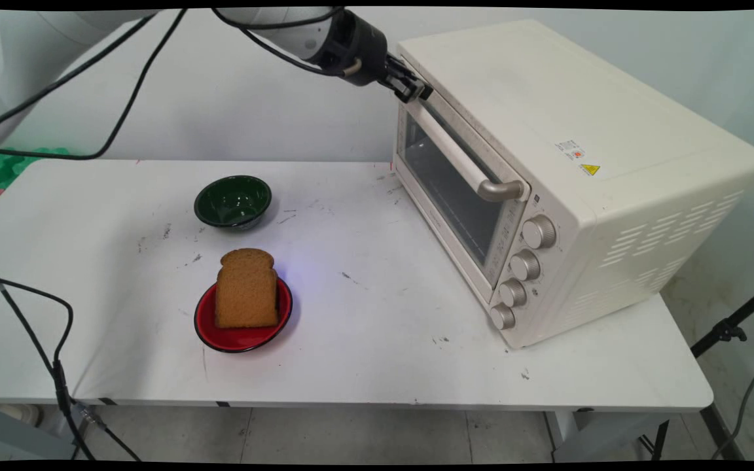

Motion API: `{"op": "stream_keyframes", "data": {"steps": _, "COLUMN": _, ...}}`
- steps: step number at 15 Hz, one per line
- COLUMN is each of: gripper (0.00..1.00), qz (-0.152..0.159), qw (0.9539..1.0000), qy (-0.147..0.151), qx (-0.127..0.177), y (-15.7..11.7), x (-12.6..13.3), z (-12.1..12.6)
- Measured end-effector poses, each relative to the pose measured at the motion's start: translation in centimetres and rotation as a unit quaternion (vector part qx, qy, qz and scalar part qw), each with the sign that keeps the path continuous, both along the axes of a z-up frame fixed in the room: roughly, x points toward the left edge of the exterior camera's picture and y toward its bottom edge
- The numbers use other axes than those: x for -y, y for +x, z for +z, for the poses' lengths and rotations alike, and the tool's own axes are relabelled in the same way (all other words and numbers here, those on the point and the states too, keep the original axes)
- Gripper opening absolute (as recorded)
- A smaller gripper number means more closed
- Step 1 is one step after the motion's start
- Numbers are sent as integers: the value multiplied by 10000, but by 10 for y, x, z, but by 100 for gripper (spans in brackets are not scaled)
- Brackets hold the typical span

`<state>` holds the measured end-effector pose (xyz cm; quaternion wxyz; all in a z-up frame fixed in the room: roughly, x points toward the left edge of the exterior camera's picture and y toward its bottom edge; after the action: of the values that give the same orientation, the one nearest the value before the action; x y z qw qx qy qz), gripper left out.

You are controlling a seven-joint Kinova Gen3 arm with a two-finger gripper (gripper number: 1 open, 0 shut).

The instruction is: Open the oven

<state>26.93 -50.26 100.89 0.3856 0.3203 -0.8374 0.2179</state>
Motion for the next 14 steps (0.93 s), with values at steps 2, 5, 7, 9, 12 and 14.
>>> {"op": "stream_keyframes", "data": {"steps": 2, "gripper": 0, "qz": 11, "qw": 10000, "qy": 34, "qx": 47, "y": -2, "x": 2, "z": -4}}
{"op": "stream_keyframes", "data": {"steps": 5, "gripper": 0, "qz": 15, "qw": 9999, "qy": 73, "qx": 105, "y": -6, "x": 5, "z": -9}}
{"op": "stream_keyframes", "data": {"steps": 7, "gripper": 0, "qz": 22, "qw": 9999, "qy": 93, "qx": 138, "y": -7, "x": 6, "z": -12}}
{"op": "stream_keyframes", "data": {"steps": 9, "gripper": 0, "qz": 23, "qw": 9998, "qy": 111, "qx": 167, "y": -7, "x": 6, "z": -15}}
{"op": "stream_keyframes", "data": {"steps": 12, "gripper": 0, "qz": 35, "qw": 9997, "qy": 139, "qx": 196, "y": -3, "x": 2, "z": -18}}
{"op": "stream_keyframes", "data": {"steps": 14, "gripper": 0, "qz": 40, "qw": 9996, "qy": 157, "qx": 214, "y": 1, "x": -1, "z": -21}}
